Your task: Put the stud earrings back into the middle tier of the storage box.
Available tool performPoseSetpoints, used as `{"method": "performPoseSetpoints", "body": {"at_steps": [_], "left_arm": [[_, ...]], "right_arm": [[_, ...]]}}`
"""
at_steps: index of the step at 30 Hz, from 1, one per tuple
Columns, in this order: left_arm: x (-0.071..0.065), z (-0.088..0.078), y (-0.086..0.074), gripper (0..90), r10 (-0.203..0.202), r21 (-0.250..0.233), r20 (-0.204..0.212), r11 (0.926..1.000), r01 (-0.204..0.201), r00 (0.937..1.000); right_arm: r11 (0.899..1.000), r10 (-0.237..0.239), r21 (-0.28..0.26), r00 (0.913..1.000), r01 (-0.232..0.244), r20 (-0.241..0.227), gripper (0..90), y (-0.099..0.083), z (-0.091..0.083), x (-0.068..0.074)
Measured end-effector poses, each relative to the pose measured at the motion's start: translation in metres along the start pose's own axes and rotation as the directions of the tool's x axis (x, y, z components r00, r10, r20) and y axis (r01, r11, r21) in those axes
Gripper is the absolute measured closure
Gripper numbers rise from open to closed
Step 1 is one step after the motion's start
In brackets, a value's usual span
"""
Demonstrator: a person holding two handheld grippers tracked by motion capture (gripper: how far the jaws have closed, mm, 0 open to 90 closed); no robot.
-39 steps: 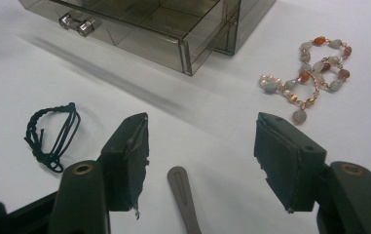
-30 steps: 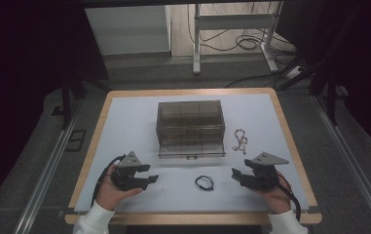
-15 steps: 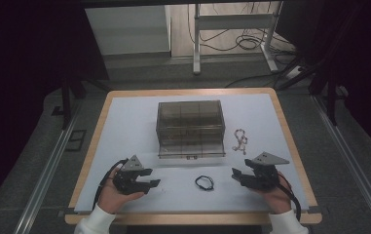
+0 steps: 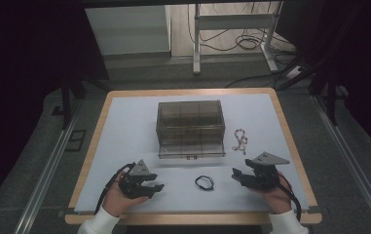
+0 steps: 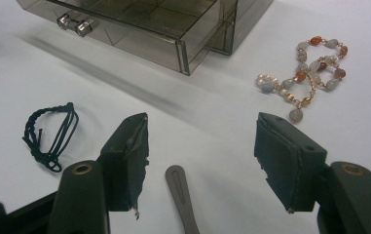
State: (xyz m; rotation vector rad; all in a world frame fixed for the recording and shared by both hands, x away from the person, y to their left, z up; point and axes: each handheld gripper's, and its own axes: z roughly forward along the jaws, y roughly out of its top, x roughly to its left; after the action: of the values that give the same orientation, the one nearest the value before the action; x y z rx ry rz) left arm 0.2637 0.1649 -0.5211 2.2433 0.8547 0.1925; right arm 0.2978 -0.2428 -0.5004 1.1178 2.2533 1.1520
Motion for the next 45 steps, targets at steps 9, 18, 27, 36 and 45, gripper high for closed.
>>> {"method": "performPoseSetpoints", "body": {"at_steps": [9, 18, 27, 36, 45], "left_arm": [[-0.005, 0.007, 0.002, 57.4, 0.016, 0.030, 0.017, 0.9994, -0.016, 0.9997], [-0.011, 0.014, 0.007, 66.7, 0.049, 0.067, 0.024, 0.9965, -0.051, 0.9985], [-0.013, 0.018, 0.005, 76.4, 0.060, 0.078, 0.016, 0.9951, -0.061, 0.9981], [-0.013, 0.018, 0.003, 84.4, 0.063, 0.071, -0.006, 0.9955, -0.063, 0.9980], [-0.011, 0.018, 0.005, 84.9, 0.057, 0.072, 0.002, 0.9958, -0.057, 0.9984]], "right_arm": [[1.000, 0.002, 0.007, 1.0000, -0.002, -0.003, 37.4, -0.001, 0.001, 0.001], [1.000, 0.004, -0.001, 1.0000, -0.004, 0.002, 37.4, -0.001, -0.002, -0.001], [1.000, 0.004, 0.001, 1.0000, -0.004, 0.001, 37.3, -0.001, -0.001, -0.001], [1.000, 0.004, 0.004, 1.0000, -0.004, 0.000, 37.3, -0.001, 0.000, 0.000], [1.000, 0.004, 0.005, 1.0000, -0.004, 0.002, 37.3, -0.001, 0.000, -0.001]]}}
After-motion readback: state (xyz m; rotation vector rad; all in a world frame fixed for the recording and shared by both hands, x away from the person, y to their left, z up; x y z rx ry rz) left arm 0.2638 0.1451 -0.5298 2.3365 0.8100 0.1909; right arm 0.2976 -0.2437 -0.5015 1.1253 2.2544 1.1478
